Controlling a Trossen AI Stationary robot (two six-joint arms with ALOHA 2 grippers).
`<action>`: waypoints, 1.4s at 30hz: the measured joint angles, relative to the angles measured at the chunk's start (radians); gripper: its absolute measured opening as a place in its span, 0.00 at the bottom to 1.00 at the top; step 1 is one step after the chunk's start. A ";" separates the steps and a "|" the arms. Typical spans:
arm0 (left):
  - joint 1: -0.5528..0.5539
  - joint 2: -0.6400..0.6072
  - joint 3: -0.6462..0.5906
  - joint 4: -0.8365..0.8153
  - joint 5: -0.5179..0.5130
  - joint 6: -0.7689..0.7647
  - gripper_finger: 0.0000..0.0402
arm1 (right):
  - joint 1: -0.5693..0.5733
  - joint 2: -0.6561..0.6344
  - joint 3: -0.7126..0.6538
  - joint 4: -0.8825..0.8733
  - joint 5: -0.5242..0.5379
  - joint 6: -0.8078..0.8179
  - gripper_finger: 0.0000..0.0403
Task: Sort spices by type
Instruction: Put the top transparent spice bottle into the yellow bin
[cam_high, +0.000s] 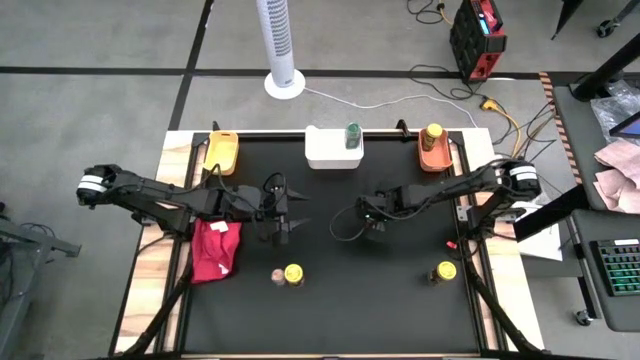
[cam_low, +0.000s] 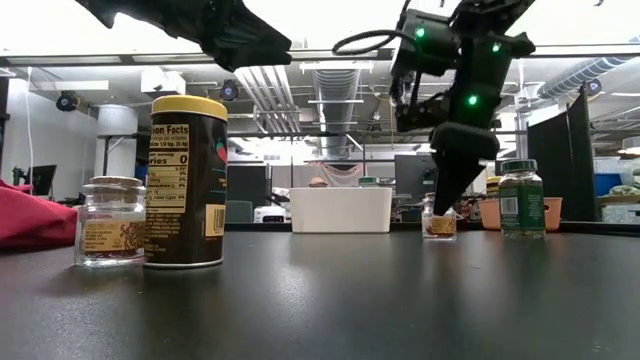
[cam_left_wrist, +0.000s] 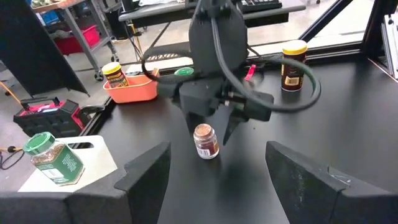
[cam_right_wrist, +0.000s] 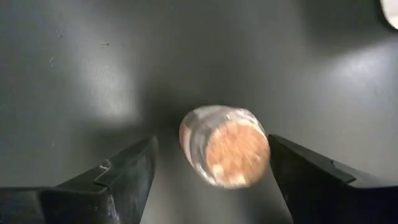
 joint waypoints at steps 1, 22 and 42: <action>0.000 0.000 0.000 0.001 0.000 0.000 0.61 | 0.000 0.010 0.000 0.009 0.001 -0.003 0.70; 0.000 0.081 -0.001 0.073 0.000 -0.013 0.61 | 0.002 -0.116 0.000 0.231 0.026 -0.148 0.41; 0.059 0.299 0.004 0.260 -0.052 0.048 0.80 | 0.018 -0.129 0.076 0.413 0.022 -0.407 0.41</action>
